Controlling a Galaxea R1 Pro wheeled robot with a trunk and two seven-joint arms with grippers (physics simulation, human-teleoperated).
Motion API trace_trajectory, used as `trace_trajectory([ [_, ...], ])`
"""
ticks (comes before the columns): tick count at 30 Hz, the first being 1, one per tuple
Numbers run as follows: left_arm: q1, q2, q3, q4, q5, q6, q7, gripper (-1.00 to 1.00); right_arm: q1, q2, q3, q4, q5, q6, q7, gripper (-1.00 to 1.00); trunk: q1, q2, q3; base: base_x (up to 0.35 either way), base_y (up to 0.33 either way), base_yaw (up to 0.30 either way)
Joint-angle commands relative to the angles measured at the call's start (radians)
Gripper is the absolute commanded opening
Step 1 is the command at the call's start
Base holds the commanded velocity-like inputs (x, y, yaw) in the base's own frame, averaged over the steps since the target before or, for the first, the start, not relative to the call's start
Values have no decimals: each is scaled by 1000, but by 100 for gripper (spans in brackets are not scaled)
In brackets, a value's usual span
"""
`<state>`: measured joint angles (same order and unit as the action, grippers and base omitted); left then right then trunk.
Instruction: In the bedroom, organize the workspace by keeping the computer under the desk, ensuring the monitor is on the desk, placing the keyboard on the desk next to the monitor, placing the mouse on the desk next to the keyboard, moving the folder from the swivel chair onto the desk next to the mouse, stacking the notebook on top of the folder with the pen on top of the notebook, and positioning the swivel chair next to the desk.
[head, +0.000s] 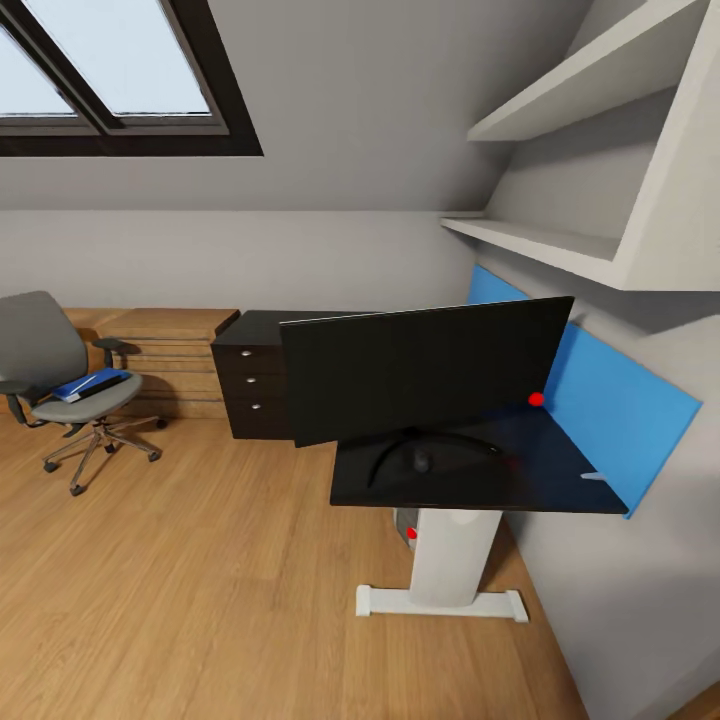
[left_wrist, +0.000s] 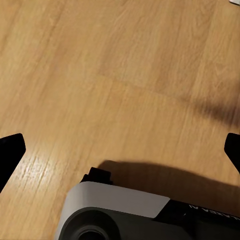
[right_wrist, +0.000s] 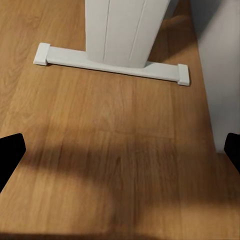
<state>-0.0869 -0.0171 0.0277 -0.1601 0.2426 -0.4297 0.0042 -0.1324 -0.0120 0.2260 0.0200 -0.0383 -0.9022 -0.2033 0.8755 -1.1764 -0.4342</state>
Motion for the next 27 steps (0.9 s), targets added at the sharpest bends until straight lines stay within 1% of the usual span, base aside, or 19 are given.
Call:
trace_trajectory([
  [1,-1,0,2,1,1,-3,0,100,-1,0,8,1,-4,-2,-5,100,0,-1,-1,0,0,0],
  [8,-1,0,3,1,1,-3,0,100,-1,0,7,-29,-4,19,-6,100,0,-1,-1,0,0,0],
  [27,-1,0,4,1,3,-3,0,100,-1,1,8,-42,-4,10,-6,100,0,-1,-1,0,0,0],
])
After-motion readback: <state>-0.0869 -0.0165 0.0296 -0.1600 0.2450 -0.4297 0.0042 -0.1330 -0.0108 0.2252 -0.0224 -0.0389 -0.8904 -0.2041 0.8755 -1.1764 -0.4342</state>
